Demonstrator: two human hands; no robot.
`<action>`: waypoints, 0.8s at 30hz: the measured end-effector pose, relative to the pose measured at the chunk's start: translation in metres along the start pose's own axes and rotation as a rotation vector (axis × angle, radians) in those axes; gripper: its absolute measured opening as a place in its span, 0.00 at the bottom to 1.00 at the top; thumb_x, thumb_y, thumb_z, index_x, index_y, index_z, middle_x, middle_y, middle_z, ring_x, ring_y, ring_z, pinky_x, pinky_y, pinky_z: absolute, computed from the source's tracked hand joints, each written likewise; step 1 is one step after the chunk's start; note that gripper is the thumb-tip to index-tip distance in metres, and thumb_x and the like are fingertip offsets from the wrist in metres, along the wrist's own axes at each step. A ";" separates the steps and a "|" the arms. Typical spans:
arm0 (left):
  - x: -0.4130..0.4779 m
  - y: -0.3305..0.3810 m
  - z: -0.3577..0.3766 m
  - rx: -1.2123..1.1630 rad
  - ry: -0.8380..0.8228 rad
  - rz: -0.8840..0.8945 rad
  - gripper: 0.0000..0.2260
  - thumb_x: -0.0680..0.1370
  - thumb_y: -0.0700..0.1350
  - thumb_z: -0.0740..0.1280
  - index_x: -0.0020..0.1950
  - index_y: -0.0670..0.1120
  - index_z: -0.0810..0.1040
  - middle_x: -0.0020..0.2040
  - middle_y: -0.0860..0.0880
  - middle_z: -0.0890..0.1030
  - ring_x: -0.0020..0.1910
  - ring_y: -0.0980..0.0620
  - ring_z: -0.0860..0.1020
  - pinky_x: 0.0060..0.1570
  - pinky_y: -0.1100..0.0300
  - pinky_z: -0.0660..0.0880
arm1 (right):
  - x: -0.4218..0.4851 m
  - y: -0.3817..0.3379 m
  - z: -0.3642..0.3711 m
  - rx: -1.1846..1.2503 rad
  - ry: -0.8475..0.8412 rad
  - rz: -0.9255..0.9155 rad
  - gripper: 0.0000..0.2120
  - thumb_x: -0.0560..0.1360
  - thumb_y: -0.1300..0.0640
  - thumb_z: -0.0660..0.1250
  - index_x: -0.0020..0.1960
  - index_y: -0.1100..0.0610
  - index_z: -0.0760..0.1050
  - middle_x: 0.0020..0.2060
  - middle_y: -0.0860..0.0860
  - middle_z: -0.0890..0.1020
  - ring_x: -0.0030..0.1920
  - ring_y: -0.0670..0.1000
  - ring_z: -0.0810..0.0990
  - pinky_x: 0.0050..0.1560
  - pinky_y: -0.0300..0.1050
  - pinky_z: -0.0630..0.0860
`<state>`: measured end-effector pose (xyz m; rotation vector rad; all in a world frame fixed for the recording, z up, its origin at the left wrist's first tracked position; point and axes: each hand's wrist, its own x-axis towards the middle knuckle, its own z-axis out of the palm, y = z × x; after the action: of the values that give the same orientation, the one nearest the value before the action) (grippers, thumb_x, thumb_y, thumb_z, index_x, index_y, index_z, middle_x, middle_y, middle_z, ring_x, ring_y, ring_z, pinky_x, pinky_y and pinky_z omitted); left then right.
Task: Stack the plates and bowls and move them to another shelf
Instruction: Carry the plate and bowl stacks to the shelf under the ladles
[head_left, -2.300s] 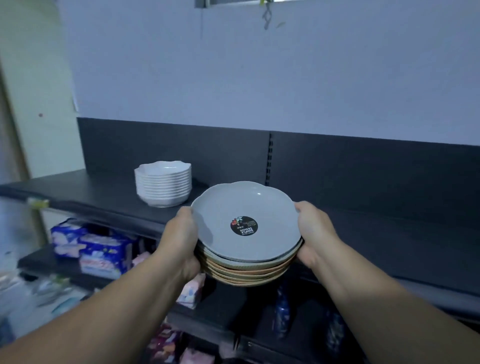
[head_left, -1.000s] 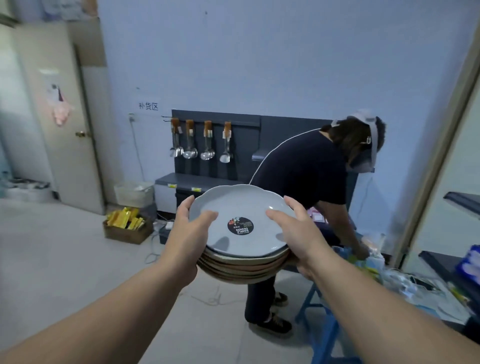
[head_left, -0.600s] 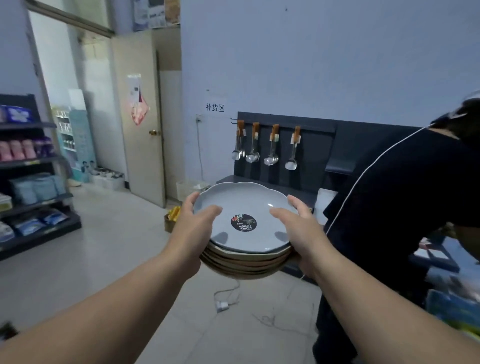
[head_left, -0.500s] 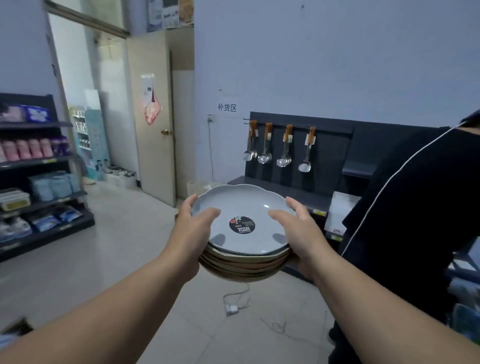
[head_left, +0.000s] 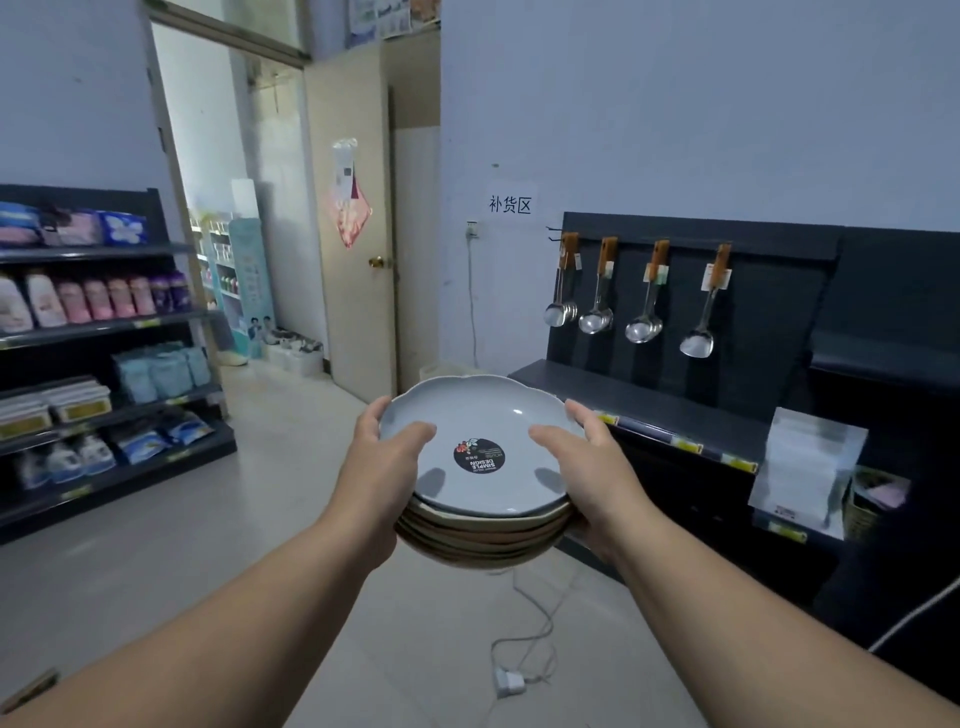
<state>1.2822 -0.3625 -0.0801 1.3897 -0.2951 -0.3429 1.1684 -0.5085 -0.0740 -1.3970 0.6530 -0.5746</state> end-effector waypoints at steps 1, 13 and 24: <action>0.016 0.000 0.006 0.004 0.009 -0.003 0.29 0.71 0.49 0.69 0.70 0.60 0.64 0.58 0.52 0.75 0.56 0.42 0.79 0.58 0.41 0.76 | 0.020 -0.001 0.001 0.003 -0.004 0.004 0.31 0.69 0.48 0.71 0.69 0.35 0.66 0.59 0.47 0.79 0.53 0.56 0.83 0.51 0.56 0.80; 0.208 0.000 0.032 0.022 0.049 -0.015 0.30 0.69 0.51 0.68 0.70 0.61 0.64 0.59 0.53 0.75 0.55 0.43 0.79 0.56 0.42 0.77 | 0.203 -0.024 0.051 0.001 -0.017 -0.001 0.29 0.75 0.53 0.69 0.73 0.41 0.65 0.62 0.50 0.76 0.52 0.54 0.82 0.43 0.47 0.81; 0.384 0.023 0.021 0.086 -0.154 0.000 0.33 0.66 0.54 0.67 0.70 0.62 0.63 0.61 0.52 0.75 0.55 0.44 0.79 0.57 0.44 0.77 | 0.334 -0.039 0.128 0.060 0.174 -0.031 0.29 0.74 0.53 0.69 0.72 0.41 0.66 0.61 0.50 0.77 0.53 0.56 0.82 0.48 0.51 0.81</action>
<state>1.6266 -0.5340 -0.0535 1.4498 -0.4412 -0.4426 1.4946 -0.6599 -0.0535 -1.3127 0.7476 -0.7402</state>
